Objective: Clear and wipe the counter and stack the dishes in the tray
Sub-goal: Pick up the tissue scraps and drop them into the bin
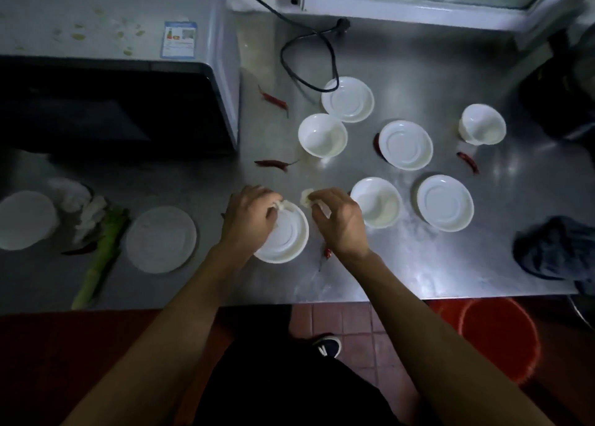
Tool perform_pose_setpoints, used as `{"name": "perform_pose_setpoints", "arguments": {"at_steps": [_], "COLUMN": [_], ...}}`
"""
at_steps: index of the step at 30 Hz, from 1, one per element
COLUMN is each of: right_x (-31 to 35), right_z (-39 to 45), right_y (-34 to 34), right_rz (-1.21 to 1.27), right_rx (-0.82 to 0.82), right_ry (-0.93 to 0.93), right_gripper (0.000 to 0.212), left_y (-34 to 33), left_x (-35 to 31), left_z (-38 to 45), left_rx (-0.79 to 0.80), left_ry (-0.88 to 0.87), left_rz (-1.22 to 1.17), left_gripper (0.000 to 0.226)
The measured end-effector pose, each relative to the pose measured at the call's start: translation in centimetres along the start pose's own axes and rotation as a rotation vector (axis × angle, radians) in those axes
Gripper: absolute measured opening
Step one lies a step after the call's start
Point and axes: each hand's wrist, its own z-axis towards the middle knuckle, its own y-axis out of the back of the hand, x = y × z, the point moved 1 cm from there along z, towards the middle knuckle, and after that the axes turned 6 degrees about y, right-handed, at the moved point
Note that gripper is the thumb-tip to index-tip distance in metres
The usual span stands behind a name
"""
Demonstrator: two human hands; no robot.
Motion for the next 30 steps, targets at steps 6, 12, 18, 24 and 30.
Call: {"name": "perform_pose_setpoints", "arguments": {"at_steps": [6, 12, 18, 24, 30], "right_x": [-0.7, -3.4, -5.5, -7.2, -8.4], "right_z": [-6.1, -12.9, -20.9, -29.7, -37.5], "right_y": [6.0, 12.5, 19.0, 24.2, 27.0], "right_rz": [0.007, -0.05, -0.113, -0.168, -0.233], "right_rx": [-0.131, -0.225, -0.352, -0.438, -0.55], "right_ry": [-0.051, -0.162, -0.296, -0.469, -0.647], "right_gripper": [0.017, 0.018, 0.021, 0.018, 0.017], "left_y": [-0.3, -1.9, -5.6, -10.4, -15.1], "left_x": [-6.2, -14.2, -22.6, -31.2, -38.3], "left_z": [-3.3, -5.6, -7.5, -9.5, -11.9], "left_rx": [0.022, 0.049, 0.108, 0.248, 0.366], "left_ry": [-0.078, -0.212, -0.417, -0.622, -0.837], "left_rz": [0.045, 0.069, 0.053, 0.014, 0.031], "left_gripper": [0.021, 0.017, 0.02, 0.017, 0.022]}}
